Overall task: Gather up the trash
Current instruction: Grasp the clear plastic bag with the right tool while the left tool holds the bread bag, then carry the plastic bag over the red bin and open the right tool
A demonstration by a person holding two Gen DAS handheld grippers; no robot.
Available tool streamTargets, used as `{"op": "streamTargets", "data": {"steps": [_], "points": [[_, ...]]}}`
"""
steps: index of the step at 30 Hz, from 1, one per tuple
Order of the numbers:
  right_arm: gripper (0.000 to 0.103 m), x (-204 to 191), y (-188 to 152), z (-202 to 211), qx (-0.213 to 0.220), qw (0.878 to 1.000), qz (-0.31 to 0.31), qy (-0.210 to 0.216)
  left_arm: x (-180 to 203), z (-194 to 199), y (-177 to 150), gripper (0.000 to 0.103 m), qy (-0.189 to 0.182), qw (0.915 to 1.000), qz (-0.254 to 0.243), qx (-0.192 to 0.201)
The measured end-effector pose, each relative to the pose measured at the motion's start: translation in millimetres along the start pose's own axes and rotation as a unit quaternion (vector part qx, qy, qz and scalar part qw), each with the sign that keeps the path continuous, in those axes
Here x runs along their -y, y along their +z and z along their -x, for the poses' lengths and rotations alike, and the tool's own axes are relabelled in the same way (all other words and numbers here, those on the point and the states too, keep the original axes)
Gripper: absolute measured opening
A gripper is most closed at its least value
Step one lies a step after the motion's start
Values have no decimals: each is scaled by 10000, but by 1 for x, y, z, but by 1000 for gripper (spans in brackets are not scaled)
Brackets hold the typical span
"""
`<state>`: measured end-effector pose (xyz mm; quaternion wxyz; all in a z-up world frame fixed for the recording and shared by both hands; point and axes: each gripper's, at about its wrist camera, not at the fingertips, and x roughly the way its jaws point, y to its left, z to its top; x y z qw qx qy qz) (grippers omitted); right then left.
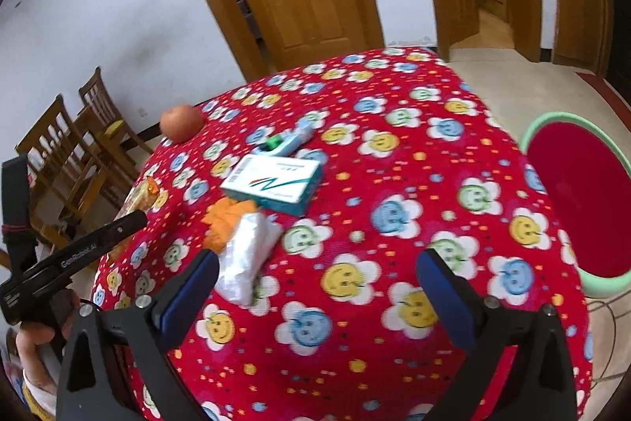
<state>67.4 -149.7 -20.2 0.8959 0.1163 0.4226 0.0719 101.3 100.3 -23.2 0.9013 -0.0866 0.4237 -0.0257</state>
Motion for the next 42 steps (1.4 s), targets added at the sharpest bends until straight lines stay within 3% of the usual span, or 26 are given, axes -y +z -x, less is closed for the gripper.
{"op": "streamTargets", "data": {"steps": [7,14,17,23,29,42], "points": [[100,-23,-7,-23,-260,9994,186,113,-14,5,-10,50,91,9997,229,10],[64,-33,-13,-45,-562,9974,304,320,-18,7,-14,50,117,9995,284,17],[59,-35,-15,-48,-563,9971,338,391,-18,7,-14,50,132,9995,282,9],[38,-38,-17,-47,-556,9956,454,608,-16,7,-15,50,104,9996,280,23],[32,-39,-19,-39,-454,9955,555,618,-10,12,-14,50,45,9996,261,78],[31,-19,-13,1,-41,9972,502,549,16,26,-10,50,-180,9995,133,206]]}}
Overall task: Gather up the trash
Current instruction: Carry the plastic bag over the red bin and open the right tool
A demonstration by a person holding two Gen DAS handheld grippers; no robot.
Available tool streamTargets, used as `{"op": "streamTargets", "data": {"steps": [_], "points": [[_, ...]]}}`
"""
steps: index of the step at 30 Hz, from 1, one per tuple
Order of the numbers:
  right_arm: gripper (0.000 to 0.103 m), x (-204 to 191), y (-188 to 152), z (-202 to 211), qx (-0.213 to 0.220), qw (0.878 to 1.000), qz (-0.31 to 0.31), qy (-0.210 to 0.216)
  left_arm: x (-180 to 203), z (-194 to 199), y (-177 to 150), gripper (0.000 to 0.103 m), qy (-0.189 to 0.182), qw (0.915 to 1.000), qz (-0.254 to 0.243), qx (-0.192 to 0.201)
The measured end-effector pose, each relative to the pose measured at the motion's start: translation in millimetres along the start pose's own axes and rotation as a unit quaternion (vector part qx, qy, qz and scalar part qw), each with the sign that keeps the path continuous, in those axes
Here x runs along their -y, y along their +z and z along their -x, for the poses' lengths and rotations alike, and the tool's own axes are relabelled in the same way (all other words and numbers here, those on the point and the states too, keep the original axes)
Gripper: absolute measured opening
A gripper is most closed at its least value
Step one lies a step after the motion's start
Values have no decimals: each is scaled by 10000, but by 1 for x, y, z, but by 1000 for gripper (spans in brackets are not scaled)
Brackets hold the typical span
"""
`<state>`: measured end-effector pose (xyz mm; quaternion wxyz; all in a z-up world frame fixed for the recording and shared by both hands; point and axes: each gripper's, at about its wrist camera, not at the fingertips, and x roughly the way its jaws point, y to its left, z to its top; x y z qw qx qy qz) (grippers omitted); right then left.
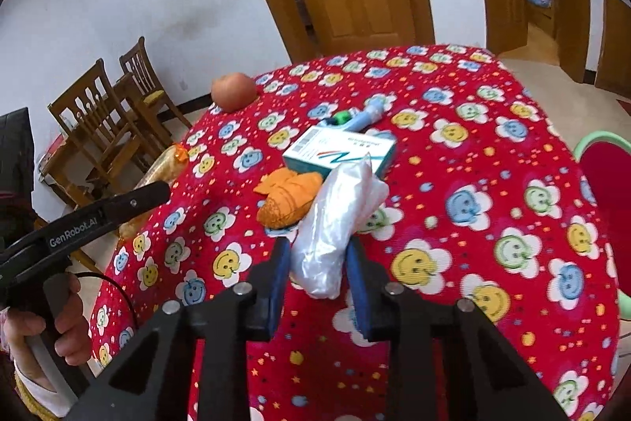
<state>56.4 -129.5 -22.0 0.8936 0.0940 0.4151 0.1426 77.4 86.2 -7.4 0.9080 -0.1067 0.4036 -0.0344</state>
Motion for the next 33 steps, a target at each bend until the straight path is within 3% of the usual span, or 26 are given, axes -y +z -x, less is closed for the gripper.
{"op": "streamTargets", "data": {"steps": [20,33], "points": [[31,56,1,52,484,9978,-238,-394,69,6,3,50,-504,9977,-453,-8],[31,109,-3,83,753,9916,-639,-830,132,2,5,50,-987,9901,-990,-113]]}}
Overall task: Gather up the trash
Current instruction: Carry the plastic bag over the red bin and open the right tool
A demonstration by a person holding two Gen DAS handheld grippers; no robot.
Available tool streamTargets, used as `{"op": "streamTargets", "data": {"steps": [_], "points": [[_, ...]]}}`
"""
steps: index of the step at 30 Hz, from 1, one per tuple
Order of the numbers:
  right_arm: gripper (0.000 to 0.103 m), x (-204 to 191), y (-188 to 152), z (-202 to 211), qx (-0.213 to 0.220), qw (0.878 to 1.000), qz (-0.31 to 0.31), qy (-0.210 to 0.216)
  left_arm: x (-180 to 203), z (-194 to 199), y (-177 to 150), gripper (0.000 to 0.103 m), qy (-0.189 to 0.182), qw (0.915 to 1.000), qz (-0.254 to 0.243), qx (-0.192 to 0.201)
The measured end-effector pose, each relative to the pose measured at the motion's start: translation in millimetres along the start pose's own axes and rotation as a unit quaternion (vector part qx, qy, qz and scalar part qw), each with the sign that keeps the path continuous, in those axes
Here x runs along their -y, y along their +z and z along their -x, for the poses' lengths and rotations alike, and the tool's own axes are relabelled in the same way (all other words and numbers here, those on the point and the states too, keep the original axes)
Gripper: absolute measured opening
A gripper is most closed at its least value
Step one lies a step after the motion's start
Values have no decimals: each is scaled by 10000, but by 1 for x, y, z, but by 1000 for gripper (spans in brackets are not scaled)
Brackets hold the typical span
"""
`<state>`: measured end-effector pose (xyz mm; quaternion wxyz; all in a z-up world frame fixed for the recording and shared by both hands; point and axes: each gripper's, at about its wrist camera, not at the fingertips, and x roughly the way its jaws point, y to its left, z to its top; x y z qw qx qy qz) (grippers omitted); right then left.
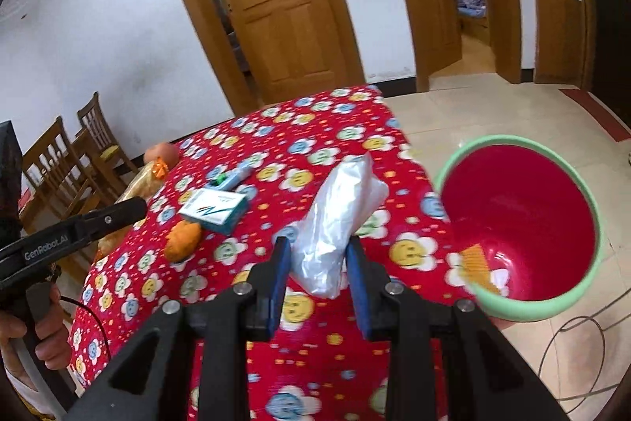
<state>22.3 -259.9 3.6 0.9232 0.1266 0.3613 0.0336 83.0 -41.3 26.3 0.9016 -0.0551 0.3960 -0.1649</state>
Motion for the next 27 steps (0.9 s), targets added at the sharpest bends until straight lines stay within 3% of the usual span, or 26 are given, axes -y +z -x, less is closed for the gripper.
{"op": "streamTargets", "data": {"steps": [18,27], "points": [[32,100,2,15,104,9931,-781,-869,69,-40,10,50,-467,9967,-573,-331],[36,136,-3,13,68,9874,-1189,-1037,100,-54,10,50,-577,9936,-855,-451]]}}
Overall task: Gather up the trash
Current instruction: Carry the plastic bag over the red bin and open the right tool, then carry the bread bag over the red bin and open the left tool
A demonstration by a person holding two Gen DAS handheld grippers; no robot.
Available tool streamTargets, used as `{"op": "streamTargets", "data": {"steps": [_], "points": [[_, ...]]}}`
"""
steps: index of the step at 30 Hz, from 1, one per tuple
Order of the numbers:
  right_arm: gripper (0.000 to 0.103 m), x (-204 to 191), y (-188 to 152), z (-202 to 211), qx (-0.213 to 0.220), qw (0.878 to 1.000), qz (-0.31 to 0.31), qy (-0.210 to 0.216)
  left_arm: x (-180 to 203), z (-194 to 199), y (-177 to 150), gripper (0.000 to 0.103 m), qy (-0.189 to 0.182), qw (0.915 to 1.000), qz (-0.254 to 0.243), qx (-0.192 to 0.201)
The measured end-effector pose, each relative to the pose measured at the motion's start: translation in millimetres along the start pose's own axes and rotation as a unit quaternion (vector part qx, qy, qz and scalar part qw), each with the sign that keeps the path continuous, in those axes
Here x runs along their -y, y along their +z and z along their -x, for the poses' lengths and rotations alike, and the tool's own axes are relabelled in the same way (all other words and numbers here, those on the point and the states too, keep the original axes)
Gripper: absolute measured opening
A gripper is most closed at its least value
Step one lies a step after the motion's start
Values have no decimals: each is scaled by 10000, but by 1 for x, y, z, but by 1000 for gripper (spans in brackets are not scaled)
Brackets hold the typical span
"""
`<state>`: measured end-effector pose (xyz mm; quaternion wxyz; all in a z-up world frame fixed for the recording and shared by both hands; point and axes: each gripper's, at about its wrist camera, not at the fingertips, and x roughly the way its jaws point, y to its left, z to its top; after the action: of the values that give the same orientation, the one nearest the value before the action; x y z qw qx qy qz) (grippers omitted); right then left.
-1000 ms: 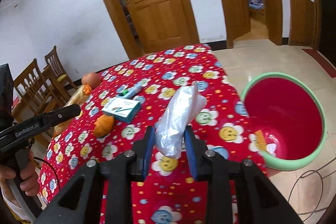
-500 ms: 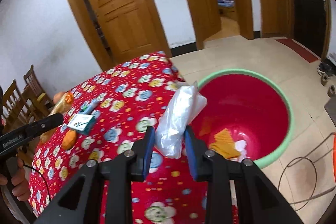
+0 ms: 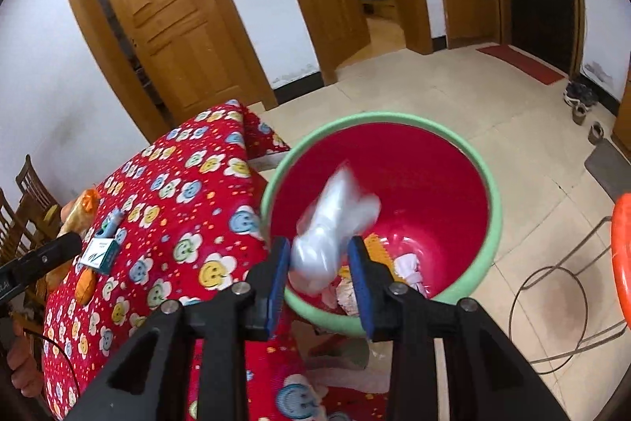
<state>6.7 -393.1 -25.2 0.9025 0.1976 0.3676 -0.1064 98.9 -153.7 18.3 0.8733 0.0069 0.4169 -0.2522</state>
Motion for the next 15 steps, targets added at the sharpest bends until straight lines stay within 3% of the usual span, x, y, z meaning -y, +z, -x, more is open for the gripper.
{"op": "streamTargets", "data": {"steps": [7,15], "points": [[42,17,1,2,63,9998,-186,-13,19,-12,2,50,-104,9997,-170,-106],[56,31,2,12,172,9994,-295,-82,42,-32,4,50,-351,9986,-348,-210]]}}
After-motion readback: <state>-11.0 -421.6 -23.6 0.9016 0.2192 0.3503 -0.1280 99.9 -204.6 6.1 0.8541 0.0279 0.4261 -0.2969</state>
